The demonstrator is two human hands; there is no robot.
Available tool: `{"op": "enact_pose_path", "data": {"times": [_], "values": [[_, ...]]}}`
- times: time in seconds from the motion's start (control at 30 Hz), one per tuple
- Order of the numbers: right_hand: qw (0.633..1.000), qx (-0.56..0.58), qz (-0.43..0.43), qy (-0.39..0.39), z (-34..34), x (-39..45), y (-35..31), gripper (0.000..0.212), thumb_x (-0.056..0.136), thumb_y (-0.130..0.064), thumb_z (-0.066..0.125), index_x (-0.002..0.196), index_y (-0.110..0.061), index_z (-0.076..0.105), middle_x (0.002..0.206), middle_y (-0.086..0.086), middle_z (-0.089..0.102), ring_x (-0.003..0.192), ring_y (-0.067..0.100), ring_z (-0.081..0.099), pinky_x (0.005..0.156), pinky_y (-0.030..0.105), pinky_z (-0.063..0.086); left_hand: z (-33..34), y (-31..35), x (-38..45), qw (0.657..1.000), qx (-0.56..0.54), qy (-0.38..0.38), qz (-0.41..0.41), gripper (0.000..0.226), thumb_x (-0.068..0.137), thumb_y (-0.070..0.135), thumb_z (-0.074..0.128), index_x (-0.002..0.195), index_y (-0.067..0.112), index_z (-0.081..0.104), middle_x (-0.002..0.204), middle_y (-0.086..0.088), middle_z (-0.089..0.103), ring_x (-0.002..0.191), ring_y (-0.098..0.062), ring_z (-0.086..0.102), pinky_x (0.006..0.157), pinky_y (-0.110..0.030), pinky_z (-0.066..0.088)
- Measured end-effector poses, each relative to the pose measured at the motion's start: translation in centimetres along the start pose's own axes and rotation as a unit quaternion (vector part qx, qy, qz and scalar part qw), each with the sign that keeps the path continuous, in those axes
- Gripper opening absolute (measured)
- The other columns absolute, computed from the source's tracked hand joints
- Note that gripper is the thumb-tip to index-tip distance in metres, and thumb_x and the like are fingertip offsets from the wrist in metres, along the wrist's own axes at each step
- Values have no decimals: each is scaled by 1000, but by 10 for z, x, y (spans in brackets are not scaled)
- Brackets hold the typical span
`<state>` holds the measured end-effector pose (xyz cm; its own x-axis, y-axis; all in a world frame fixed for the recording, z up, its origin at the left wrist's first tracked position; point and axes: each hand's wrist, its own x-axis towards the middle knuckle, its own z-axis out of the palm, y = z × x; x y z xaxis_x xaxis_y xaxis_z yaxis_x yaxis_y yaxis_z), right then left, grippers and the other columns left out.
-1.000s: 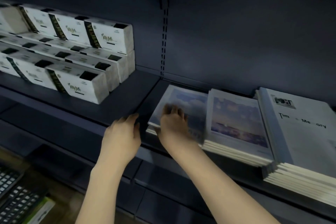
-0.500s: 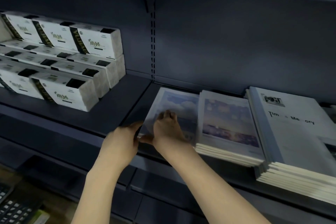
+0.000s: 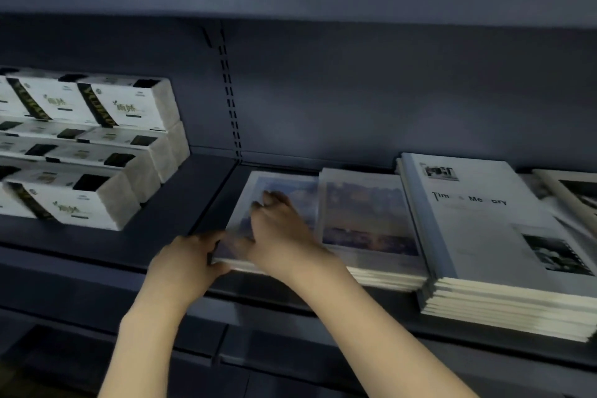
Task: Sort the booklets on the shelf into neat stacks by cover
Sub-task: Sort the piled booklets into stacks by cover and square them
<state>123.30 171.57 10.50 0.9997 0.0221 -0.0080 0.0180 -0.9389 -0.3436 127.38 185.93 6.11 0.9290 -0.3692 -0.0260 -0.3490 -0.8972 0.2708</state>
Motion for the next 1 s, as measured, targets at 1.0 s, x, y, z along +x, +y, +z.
{"op": "enact_pose_path", "data": {"times": [1.0], "values": [[970,4,213,118,-111,-266,302,94,70,-71,56,139,-55,-6,157,-8,-3,142,11,-14,117,42,-3,34,325,-42,959,30,0,281,51,94,51,32,139,29,35,145,11,35,133,-13,29,108,-33,28]]}}
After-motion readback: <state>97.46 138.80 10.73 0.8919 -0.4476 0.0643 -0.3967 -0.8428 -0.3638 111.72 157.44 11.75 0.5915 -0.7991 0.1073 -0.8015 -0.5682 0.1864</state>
